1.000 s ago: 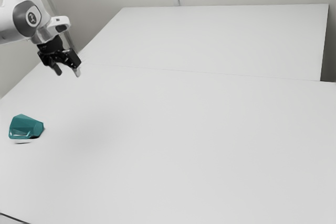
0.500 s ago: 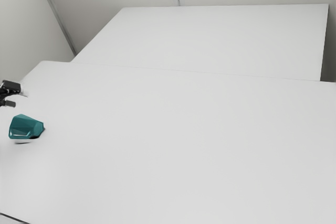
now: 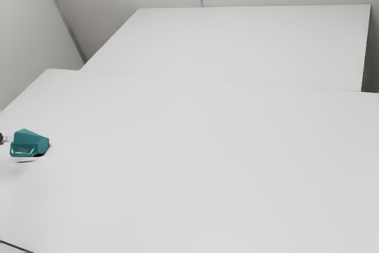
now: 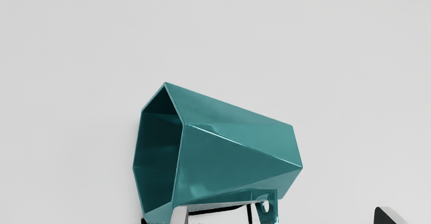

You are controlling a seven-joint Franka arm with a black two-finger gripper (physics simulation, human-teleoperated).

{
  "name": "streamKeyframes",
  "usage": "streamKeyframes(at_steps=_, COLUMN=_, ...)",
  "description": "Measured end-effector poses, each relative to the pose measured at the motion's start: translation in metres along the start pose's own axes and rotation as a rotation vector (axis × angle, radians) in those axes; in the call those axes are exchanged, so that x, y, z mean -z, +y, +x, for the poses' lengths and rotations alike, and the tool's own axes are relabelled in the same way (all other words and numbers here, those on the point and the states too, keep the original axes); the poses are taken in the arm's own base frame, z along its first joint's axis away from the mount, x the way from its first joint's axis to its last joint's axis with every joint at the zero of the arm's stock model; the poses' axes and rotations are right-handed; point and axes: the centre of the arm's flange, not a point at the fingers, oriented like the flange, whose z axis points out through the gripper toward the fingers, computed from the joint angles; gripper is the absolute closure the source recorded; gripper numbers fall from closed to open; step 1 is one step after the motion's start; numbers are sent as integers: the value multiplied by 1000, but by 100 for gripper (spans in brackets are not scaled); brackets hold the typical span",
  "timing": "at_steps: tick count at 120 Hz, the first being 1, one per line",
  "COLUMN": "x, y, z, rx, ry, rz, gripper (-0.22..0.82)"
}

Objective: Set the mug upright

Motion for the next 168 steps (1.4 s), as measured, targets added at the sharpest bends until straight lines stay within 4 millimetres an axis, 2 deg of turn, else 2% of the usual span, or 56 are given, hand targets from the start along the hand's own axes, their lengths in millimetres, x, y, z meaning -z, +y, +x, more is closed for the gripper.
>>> streamKeyframes(at_steps=19, x=-5, y=-20, z=-10, rx=-109, ry=8, rz=-12, gripper=0)
streamKeyframes(at_steps=38, x=-9, y=-30, z=-8, rx=-213, ry=17, rz=-19, gripper=0)
streamKeyframes(at_steps=57, x=-22, y=-38, z=0, rx=-300, ry=28, rz=-36, gripper=0)
streamKeyframes(at_steps=82, x=-36, y=-35, z=0, rx=-370, ry=36, rz=-61, gripper=0)
streamKeyframes(at_steps=105, x=-49, y=-27, z=-10, rx=-394, ry=38, rz=-82, gripper=1)
streamKeyframes(at_steps=142, x=-58, y=-19, z=-9, rx=-442, ry=43, rz=-92, gripper=2)
streamKeyframes(at_steps=152, x=-57, y=-17, z=-6, rx=-458, ry=45, rz=-89, gripper=4)
streamKeyframes(at_steps=168, x=-61, y=-11, z=-3, rx=-475, ry=46, rz=-93, gripper=14)
